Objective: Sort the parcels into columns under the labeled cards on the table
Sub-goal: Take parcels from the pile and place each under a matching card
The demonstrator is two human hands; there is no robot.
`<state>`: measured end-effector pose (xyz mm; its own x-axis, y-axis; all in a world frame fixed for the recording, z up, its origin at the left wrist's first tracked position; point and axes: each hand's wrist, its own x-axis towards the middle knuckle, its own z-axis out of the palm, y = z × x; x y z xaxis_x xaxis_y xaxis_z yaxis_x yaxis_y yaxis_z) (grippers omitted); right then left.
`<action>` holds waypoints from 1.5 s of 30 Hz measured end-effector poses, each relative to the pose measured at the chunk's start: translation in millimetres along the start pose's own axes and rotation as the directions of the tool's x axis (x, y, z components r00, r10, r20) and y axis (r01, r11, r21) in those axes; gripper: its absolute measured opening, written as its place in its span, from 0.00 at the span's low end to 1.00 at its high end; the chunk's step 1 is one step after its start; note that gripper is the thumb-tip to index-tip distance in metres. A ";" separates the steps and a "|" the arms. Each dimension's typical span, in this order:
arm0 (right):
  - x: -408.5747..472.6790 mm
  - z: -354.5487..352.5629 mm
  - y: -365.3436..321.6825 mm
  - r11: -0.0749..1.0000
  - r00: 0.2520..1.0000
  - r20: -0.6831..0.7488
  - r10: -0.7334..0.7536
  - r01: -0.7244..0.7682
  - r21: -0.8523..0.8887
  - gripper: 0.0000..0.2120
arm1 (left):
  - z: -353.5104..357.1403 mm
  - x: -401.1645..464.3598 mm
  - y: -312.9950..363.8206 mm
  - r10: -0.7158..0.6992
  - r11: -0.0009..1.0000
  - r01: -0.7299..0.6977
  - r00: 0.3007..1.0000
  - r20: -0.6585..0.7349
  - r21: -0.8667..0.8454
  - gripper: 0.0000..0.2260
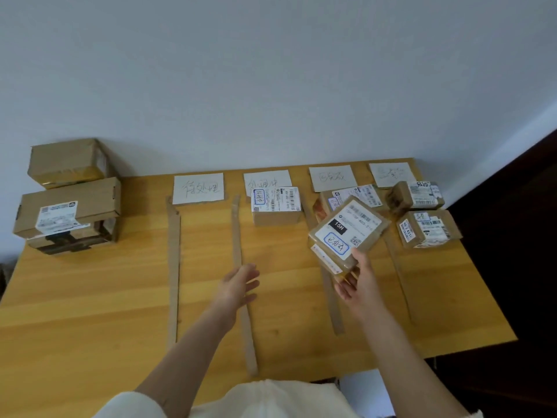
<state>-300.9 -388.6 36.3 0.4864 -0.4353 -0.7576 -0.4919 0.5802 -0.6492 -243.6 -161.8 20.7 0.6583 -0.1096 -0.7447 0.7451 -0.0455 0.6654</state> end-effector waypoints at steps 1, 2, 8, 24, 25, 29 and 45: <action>5.6 -6.9 -2.1 1.000 1.000 -0.013 0.013 -0.012 0.018 0.22 | 5.4 0.7 -1.6 -0.003 1.000 0.003 1.000 -0.003 0.006 0.14; 10.6 -12.7 -4.2 0.999 0.999 -0.020 0.027 -0.026 0.038 0.22 | 10.7 1.3 -2.7 -0.004 1.000 0.004 1.000 -0.007 0.011 0.13; 41.9 -31.5 -11.2 0.980 0.994 -0.019 0.105 -0.101 0.172 0.22 | 29.7 6.1 -6.8 -0.014 1.000 0.015 0.999 -0.038 0.015 0.10; 76.0 -22.7 -16.4 0.970 0.977 -0.087 0.196 -0.180 0.165 0.25 | 36.2 19.3 -18.6 -0.036 0.999 0.039 0.996 -0.084 0.033 0.11; 76.7 -22.8 -16.0 0.969 0.976 -0.089 0.200 -0.184 0.165 0.25 | 36.2 19.7 -18.8 -0.037 0.999 0.039 0.996 -0.082 0.032 0.11; 77.0 -22.3 -16.1 0.965 0.972 -0.095 0.215 -0.197 0.171 0.22 | 34.9 20.5 -19.4 -0.037 0.999 0.039 0.996 -0.083 0.029 0.10; 54.4 1.8 -20.6 0.962 0.947 -0.208 0.246 -0.212 0.172 0.23 | -2.0 20.3 -18.4 -0.043 0.999 0.044 0.998 -0.036 0.025 0.13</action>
<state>-263.0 -423.0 8.5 0.1897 -0.4127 -0.8909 -0.4523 0.7686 -0.4524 -243.8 -161.2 -6.7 0.6290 -0.0718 -0.7741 0.7705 -0.0748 0.6331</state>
